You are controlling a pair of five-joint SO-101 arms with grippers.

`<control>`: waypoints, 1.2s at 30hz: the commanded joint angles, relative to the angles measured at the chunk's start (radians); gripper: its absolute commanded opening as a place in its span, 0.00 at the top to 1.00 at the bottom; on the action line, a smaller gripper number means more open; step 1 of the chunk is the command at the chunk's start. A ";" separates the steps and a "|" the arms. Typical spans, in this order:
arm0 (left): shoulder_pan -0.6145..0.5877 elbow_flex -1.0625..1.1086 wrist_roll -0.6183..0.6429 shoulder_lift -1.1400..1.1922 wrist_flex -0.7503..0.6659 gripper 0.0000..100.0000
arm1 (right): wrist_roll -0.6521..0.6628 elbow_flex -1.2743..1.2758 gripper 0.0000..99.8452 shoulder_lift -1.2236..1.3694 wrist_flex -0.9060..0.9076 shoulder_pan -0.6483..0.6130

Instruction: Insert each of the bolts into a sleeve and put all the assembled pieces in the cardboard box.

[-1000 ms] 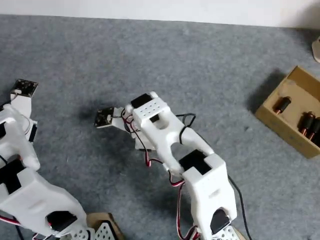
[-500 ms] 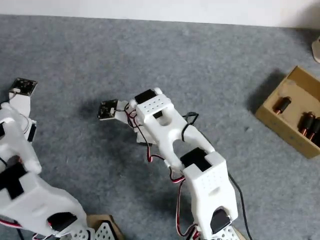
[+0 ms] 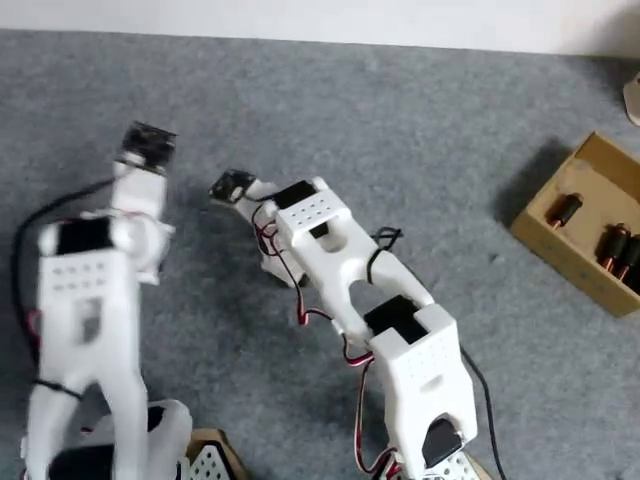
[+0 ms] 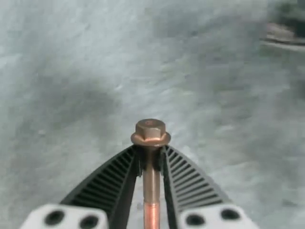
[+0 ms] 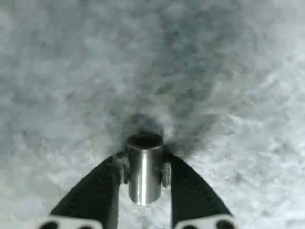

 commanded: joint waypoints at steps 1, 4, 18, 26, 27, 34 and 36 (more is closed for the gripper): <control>0.090 0.093 0.046 -0.088 -0.104 1.00 | -0.101 -0.001 1.00 -0.001 -0.068 0.030; 0.090 0.213 0.064 -0.088 -0.258 1.00 | -0.137 0.065 1.00 -0.062 -0.143 0.035; 0.081 0.389 0.124 -0.094 -0.493 1.00 | -0.167 0.625 1.00 -0.387 -0.595 0.033; 0.114 0.475 0.173 -0.096 -0.635 1.00 | -0.203 0.743 1.00 -0.492 -0.708 0.036; 0.124 0.484 0.173 -0.096 -0.644 1.00 | -0.206 0.788 1.00 -0.522 -0.746 0.036; 0.179 0.530 0.172 -0.096 -0.700 0.99 | -0.207 1.015 1.00 -0.708 -0.839 0.059; 0.196 0.533 0.172 -0.096 -0.700 0.99 | -0.207 1.052 1.00 -0.745 -0.840 0.073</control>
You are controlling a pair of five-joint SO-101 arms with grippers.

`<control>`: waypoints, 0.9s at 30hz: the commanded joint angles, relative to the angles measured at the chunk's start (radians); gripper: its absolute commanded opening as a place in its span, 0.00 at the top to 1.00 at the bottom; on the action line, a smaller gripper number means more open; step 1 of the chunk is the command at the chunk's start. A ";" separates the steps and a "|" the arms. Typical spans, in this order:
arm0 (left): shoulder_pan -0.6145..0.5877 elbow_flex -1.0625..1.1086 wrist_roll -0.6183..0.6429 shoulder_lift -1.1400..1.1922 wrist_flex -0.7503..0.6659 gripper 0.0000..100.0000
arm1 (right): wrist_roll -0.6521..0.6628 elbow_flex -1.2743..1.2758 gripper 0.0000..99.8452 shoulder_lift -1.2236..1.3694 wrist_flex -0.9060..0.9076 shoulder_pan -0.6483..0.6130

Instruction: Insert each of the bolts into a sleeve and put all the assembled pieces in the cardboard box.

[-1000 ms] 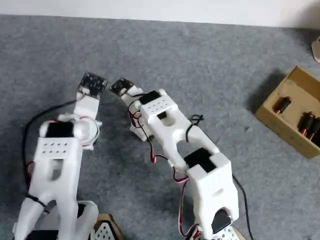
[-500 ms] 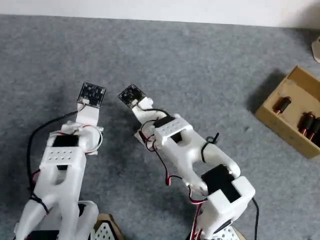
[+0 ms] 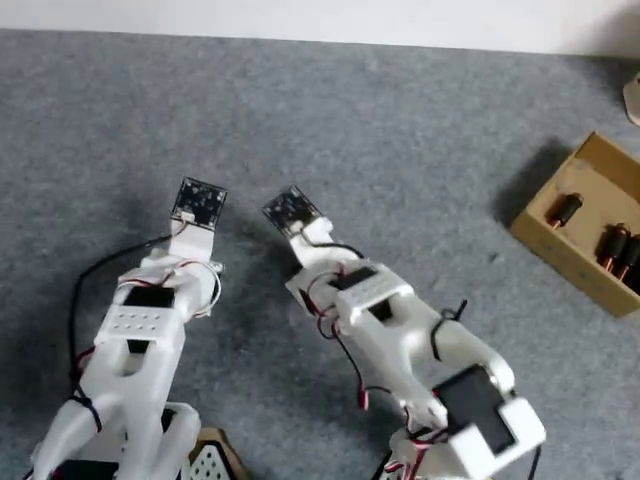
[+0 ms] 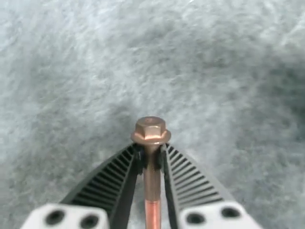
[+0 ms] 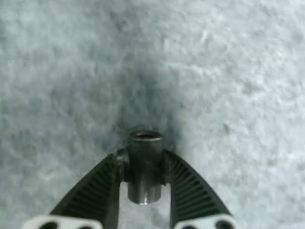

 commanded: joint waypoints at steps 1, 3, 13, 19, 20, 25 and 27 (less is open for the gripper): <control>0.042 -0.005 0.003 -0.045 -0.021 0.99 | -0.009 0.065 1.00 -0.093 -0.007 0.036; 0.045 -0.005 0.003 -0.045 -0.020 0.99 | -0.037 0.108 1.00 -0.134 -0.042 0.053; 0.173 -0.013 0.123 -0.045 -0.018 0.99 | -0.051 0.400 1.00 -0.504 -0.136 0.102; 0.199 -0.013 0.169 -0.045 -0.023 0.99 | -0.051 0.499 1.00 -0.654 -0.186 0.117; 0.199 -0.007 0.167 -0.045 -0.023 0.99 | -0.049 0.518 1.00 -0.661 -0.214 0.117; 0.205 0.002 0.172 -0.044 -0.187 0.99 | -0.005 0.547 1.00 -0.627 -0.323 0.174; 0.205 0.024 0.172 -0.044 -0.319 0.99 | -0.003 0.544 1.00 -0.591 -0.351 0.183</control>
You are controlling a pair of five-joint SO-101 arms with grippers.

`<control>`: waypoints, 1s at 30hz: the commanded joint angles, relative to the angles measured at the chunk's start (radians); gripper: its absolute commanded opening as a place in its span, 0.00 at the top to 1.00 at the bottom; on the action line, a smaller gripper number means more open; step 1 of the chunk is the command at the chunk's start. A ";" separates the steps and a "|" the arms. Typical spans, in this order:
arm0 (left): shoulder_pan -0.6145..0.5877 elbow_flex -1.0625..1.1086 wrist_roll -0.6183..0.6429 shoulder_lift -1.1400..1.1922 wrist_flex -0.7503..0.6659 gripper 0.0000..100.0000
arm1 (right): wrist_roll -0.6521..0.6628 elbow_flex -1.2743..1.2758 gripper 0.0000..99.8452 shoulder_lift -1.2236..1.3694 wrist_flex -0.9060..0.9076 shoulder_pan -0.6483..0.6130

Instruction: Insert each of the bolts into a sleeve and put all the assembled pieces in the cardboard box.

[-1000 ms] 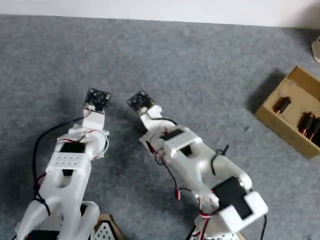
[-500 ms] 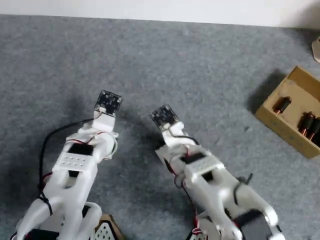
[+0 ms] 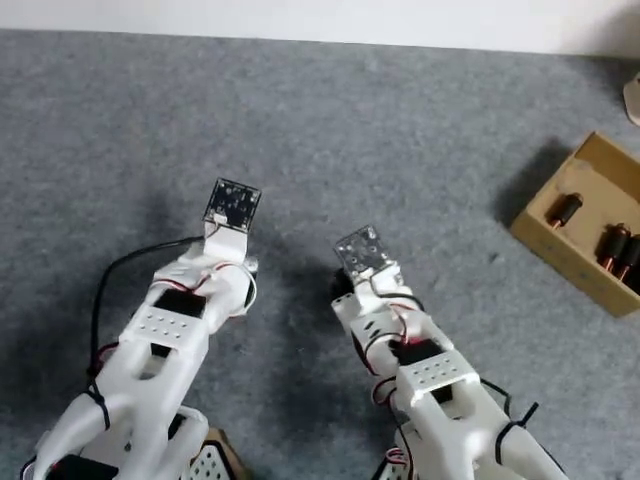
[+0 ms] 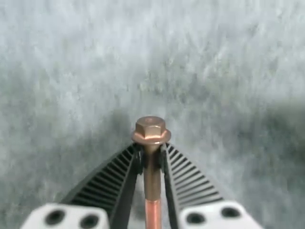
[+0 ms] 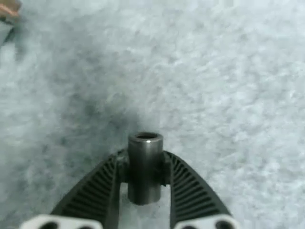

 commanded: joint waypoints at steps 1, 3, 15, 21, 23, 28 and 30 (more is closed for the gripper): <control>0.019 0.008 0.006 -0.044 -0.227 0.99 | 0.017 -0.012 1.00 0.039 -0.070 0.024; 0.036 0.005 0.006 -0.044 -0.302 0.99 | 0.018 -0.012 1.00 0.067 -0.074 0.025; 0.151 0.137 0.370 -0.044 -0.638 0.99 | 0.060 -0.001 1.00 0.088 -0.191 0.030; 0.071 0.179 0.390 -0.044 -0.703 0.99 | 0.068 0.108 1.00 0.090 -0.424 0.007; 0.053 0.180 0.391 -0.044 -0.704 0.99 | 0.068 0.128 1.00 0.096 -0.486 0.007; 0.091 0.182 0.391 -0.044 -0.706 0.99 | 0.068 0.157 1.00 0.088 -0.561 0.008; 0.111 0.183 0.391 -0.044 -0.703 0.99 | 0.068 0.183 1.00 0.088 -0.627 0.007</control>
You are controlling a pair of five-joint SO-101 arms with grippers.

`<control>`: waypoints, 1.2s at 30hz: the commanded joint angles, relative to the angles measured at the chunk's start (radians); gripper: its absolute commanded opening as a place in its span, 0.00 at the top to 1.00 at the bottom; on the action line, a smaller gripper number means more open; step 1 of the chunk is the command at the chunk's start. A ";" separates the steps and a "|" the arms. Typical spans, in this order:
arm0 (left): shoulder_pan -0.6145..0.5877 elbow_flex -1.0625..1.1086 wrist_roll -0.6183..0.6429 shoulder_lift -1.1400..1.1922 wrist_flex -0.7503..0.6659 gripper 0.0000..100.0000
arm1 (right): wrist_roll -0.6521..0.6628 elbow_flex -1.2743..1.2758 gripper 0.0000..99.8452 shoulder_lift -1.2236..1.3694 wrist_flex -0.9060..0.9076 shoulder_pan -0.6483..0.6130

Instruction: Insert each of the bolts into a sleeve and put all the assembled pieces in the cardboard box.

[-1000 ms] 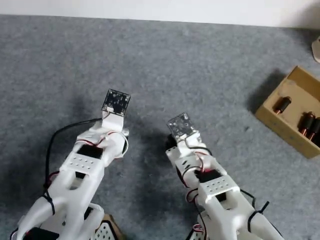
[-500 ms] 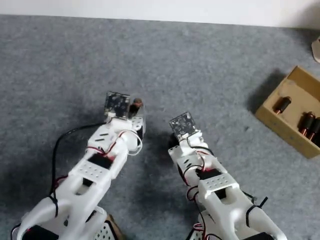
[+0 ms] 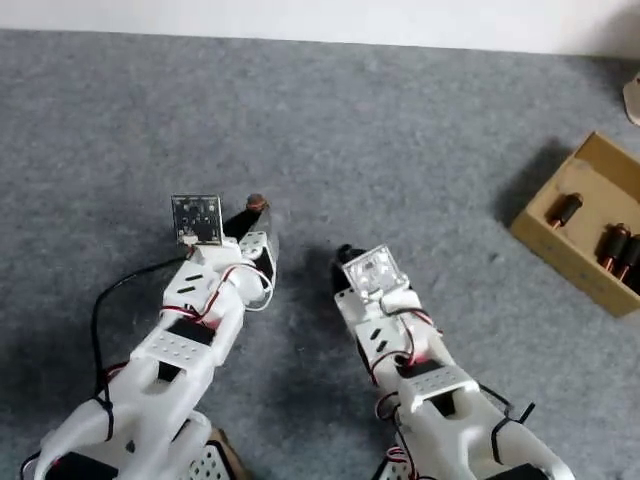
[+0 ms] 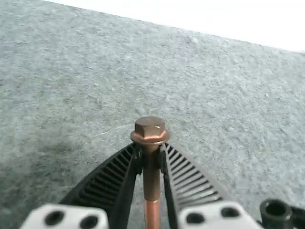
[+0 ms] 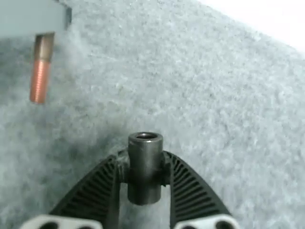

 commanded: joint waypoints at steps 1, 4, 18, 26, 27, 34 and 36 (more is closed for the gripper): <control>0.044 -0.007 0.003 -0.044 -0.025 0.99 | 0.011 0.031 1.00 -0.008 -0.134 -0.012; 0.044 -0.008 0.005 -0.045 -0.028 0.99 | 0.012 0.091 1.00 -0.008 -0.259 -0.013; 0.073 0.147 0.103 -0.720 0.176 0.99 | 0.012 0.127 1.00 0.002 -0.303 -0.039; 0.071 0.211 0.098 -1.119 0.413 0.99 | 0.012 0.127 1.00 -0.002 -0.280 -0.065; 0.071 0.225 0.098 -1.145 0.413 0.99 | 0.012 0.127 1.00 -0.008 -0.259 -0.074; 0.193 0.251 0.100 -1.199 0.451 0.99 | 0.012 0.127 1.00 -0.008 -0.242 -0.124; 0.234 0.251 0.098 -1.199 0.460 0.99 | 0.012 0.127 1.00 -0.008 -0.242 -0.125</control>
